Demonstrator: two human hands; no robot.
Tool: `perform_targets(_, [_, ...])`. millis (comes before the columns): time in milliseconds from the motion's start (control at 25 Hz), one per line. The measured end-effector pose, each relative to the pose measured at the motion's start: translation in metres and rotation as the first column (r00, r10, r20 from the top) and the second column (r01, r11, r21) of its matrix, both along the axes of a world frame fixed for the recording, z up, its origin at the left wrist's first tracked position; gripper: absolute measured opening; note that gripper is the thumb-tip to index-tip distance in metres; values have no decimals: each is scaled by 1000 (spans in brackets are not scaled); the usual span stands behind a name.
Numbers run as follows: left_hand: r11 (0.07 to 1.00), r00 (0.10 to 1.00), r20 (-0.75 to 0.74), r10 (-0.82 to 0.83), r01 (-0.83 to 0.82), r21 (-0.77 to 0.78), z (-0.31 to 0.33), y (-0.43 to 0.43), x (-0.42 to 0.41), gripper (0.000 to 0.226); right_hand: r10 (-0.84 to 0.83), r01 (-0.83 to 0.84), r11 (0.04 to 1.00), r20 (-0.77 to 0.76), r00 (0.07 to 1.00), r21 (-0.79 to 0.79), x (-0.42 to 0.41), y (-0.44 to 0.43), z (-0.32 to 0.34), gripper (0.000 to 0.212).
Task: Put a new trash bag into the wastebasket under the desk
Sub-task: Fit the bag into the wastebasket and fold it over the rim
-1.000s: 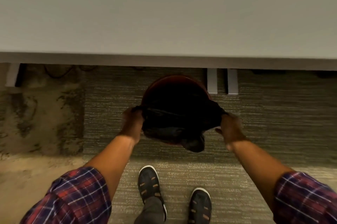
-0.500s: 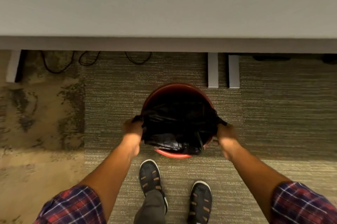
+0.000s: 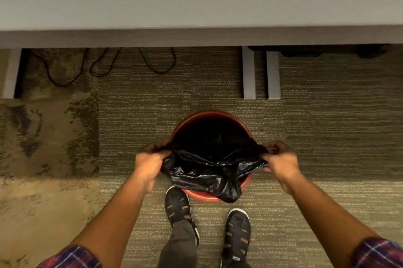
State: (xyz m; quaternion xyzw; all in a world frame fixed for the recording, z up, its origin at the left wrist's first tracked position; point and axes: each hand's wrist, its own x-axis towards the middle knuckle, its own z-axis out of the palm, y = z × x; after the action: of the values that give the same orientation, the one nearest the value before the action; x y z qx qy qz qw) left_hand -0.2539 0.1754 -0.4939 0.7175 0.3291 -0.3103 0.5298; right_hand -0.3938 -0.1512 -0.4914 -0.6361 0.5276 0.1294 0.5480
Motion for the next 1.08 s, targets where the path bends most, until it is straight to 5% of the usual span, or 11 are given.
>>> perform_targets(160, [916, 959, -182, -216, 135, -378, 6, 11, 35, 30, 79, -96, 905, 58, 995, 413, 19, -43, 8, 9])
perform_targets(280, [924, 964, -219, -151, 59, -378, -3, 5, 51, 35, -47, 1, 839, 70, 996, 545, 30, -62, -7, 21])
perform_targets(440, [936, 986, -68, -150, 119, -330, -20, -20, 57, 31, -181, 145, 937, 88, 979, 317, 60, -52, -37, 27])
perform_targets(640, [959, 996, 65, -69, 84, -270, -43, -34, 80, 29, -60, 68, 991, 74, 995, -117, 112, -41, -49, 32])
perform_targets(720, [986, 996, 85, -28, 41, -159, -58, -38, 94, 45, 60, -43, 966, 60, 996, -255, 123, -43, -55, 36])
perform_targets(840, [999, 991, 135, 16, -11, -39, -85, -41, 105, 25, 151, -151, 965, -16, 988, -214, 122, -49, -77, 36])
perform_targets(960, [907, 910, 143, -388, 350, 234, -95, -27, 95, 32, 280, -309, 932, -167, 945, -187, 92, -47, -93, 44])
perform_targets(1080, [901, 882, 201, -426, 393, 183, -87, 0, 75, 38, 66, -62, 981, -16, 998, 184, 43, -39, -91, 59])
